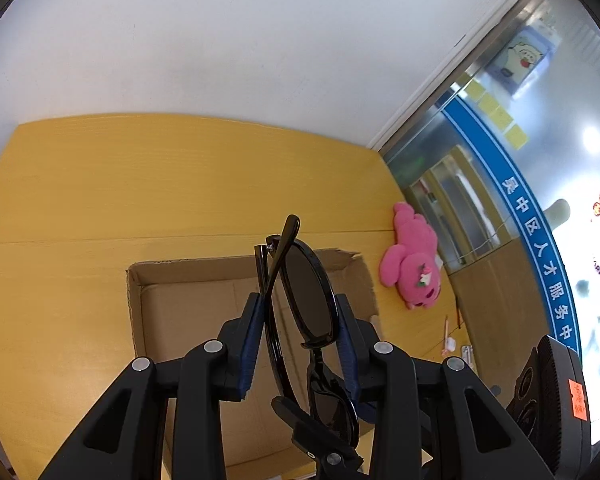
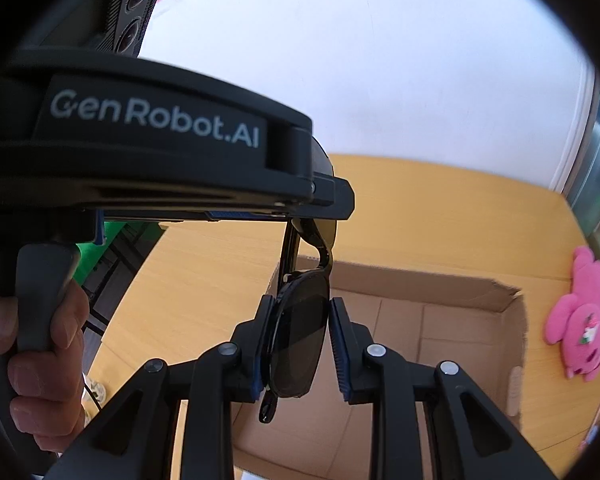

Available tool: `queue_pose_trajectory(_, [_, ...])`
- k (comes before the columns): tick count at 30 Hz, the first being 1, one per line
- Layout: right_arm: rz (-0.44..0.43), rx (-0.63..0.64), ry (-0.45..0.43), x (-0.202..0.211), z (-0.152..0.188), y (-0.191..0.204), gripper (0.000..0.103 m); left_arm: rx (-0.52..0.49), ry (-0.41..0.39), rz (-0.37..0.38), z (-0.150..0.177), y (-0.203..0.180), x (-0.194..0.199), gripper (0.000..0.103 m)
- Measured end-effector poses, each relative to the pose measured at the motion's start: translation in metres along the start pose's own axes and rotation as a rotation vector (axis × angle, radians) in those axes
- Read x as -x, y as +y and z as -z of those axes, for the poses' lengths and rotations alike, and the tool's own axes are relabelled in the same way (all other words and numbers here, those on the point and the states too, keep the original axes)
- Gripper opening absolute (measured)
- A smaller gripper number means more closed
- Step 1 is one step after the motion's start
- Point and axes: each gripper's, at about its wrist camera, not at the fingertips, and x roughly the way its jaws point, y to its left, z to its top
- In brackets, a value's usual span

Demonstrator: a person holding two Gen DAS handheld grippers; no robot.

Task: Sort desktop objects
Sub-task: 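Carry the sunglasses into the cardboard box and open both grippers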

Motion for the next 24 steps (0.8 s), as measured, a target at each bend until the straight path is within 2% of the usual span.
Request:
queue_pose_trajectory(6, [-0.025, -0.062, 0.1, -0.072, 0.008, -0.006, 0.026, 0.04, 0.097, -0.002, 0.002, 0.054, -0.057, 0.036])
queue_pose_trajectory(13, [-0.069, -0.119, 0.228, -0.158, 0.038, -0.006, 0.026, 0.102, 0.208, -0.033, 0.02, 0.113, -0.117, 0.036])
queue_pose_trajectory(19, [-0.082, -0.163, 0.285, -0.215, 0.057, -0.012, 0.026, 0.128, 0.269, -0.031, 0.029, 0.145, -0.161, 0.037])
queue_pose_trajectory(24, [-0.079, -0.189, 0.302, -0.243, 0.064, -0.02, 0.026, 0.162, 0.295, -0.035, 0.036, 0.164, -0.184, 0.037])
